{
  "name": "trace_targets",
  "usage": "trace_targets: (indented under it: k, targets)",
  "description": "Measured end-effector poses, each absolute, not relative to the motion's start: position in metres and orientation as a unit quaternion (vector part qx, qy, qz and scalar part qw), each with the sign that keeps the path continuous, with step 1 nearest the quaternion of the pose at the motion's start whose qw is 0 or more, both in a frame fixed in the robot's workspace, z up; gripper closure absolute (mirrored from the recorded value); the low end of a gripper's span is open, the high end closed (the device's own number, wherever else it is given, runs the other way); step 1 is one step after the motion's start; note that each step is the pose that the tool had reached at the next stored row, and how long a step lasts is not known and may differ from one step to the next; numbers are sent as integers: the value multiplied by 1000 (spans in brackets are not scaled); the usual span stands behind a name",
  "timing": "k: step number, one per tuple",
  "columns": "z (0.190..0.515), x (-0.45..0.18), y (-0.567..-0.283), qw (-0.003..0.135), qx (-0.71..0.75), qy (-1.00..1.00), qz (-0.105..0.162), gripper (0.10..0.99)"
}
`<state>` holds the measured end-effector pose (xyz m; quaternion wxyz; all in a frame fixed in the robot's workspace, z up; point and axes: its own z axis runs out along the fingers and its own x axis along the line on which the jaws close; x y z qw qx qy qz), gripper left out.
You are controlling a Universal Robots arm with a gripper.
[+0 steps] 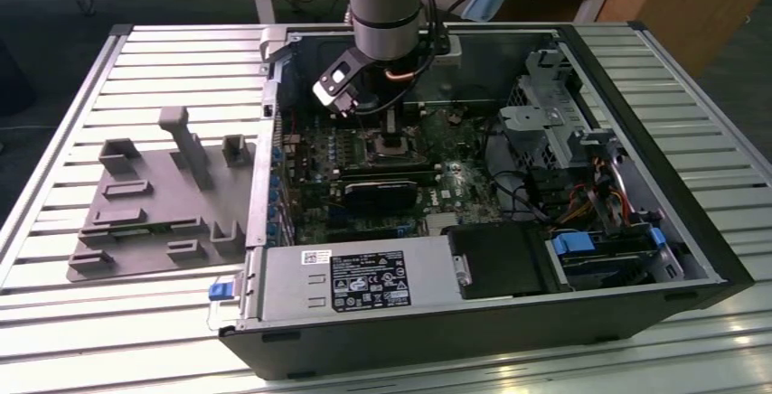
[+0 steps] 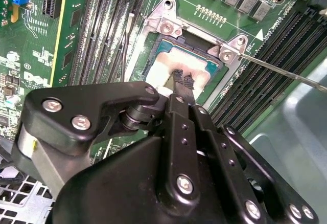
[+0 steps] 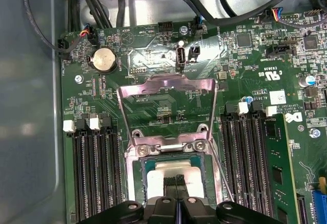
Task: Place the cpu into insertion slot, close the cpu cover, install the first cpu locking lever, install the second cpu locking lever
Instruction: 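Place the cpu into insertion slot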
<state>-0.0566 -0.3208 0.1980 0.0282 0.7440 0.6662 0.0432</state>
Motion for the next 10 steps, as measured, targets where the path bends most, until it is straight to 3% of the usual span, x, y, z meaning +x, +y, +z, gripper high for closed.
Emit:
trace_targets:
  k: [10]
  targets:
    - [212,-57,-321,28,744,666,43,984]
